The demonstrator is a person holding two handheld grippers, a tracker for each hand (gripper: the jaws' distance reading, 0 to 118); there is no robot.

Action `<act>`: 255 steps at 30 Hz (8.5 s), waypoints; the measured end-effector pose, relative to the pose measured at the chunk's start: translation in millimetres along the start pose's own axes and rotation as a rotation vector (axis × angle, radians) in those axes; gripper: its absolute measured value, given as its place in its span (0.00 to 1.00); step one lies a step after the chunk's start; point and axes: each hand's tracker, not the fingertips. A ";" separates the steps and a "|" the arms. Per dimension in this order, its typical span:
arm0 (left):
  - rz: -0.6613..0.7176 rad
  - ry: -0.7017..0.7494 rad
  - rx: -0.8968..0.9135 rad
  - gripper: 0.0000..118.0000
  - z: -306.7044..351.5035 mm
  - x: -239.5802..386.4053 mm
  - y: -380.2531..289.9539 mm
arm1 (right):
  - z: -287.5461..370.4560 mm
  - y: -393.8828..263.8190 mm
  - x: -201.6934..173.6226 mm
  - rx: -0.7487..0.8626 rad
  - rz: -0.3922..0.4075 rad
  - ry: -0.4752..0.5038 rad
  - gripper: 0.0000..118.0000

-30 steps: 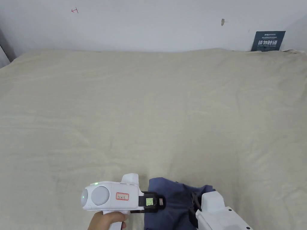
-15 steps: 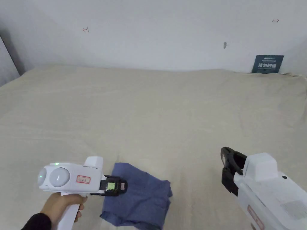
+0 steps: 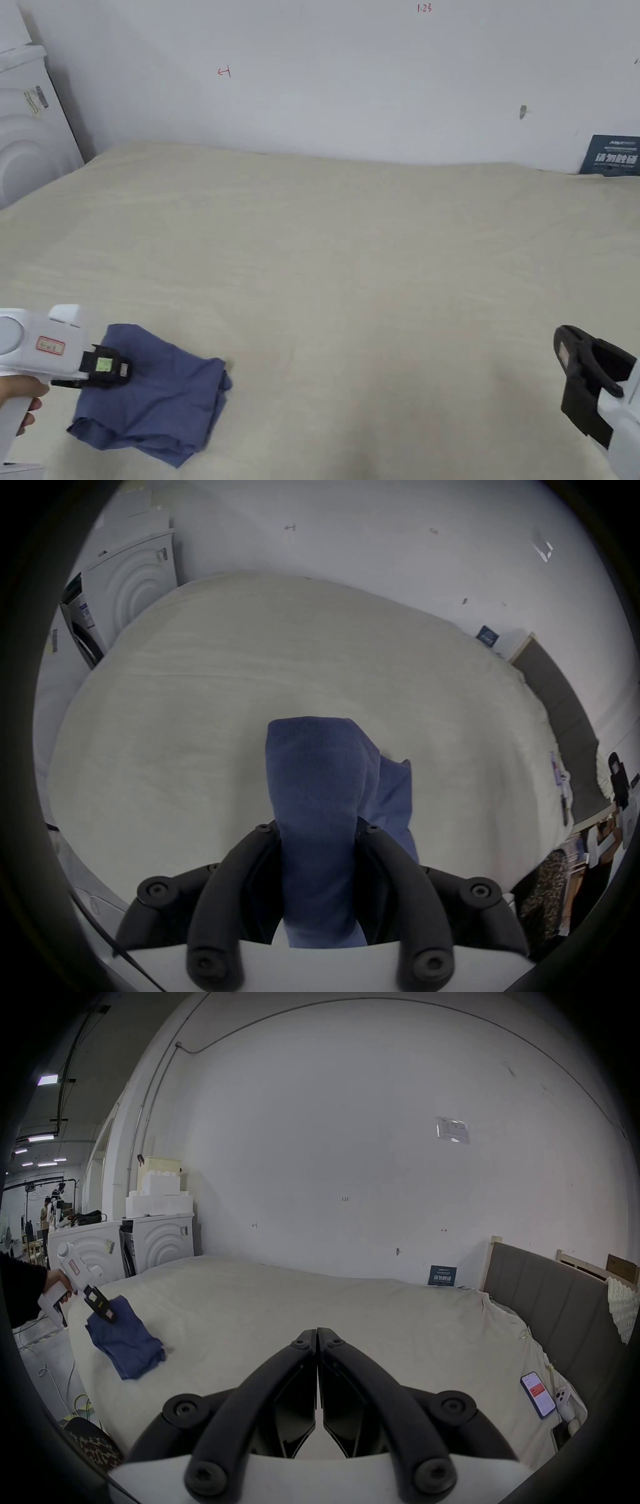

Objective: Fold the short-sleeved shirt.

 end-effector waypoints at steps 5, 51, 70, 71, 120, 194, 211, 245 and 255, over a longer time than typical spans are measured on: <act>0.081 0.103 -0.060 0.24 -42.8 -47.9 5.2 | -18.1 -15.1 -0.4 -0.043 -0.017 -0.013 0.00; -0.019 0.253 1.070 0.72 190.4 281.3 -56.7 | 75.5 71.9 52.3 0.133 0.018 -0.186 0.00; -0.146 0.082 1.069 0.00 118.1 368.6 -115.9 | 85.4 43.3 37.3 0.140 -0.017 -0.238 0.00; -0.151 0.067 1.063 0.00 119.8 369.0 -116.5 | 84.8 42.0 36.9 0.141 -0.018 -0.239 0.00; -0.211 0.025 1.069 0.00 127.6 371.9 -115.7 | 90.3 44.8 41.5 0.140 -0.033 -0.246 0.00; -0.197 0.060 1.057 1.00 123.6 363.1 -124.1 | 100.1 43.5 48.8 0.142 -0.078 -0.245 1.00; -0.207 0.081 1.089 1.00 125.9 364.4 -123.0 | 97.2 44.4 51.8 0.152 -0.085 -0.252 1.00; -0.225 0.086 1.093 1.00 127.2 368.9 -121.5 | 97.1 47.3 50.7 0.155 -0.080 -0.245 1.00; -0.225 0.084 1.096 1.00 128.3 368.8 -121.0 | 96.2 47.4 51.0 0.154 -0.078 -0.243 1.00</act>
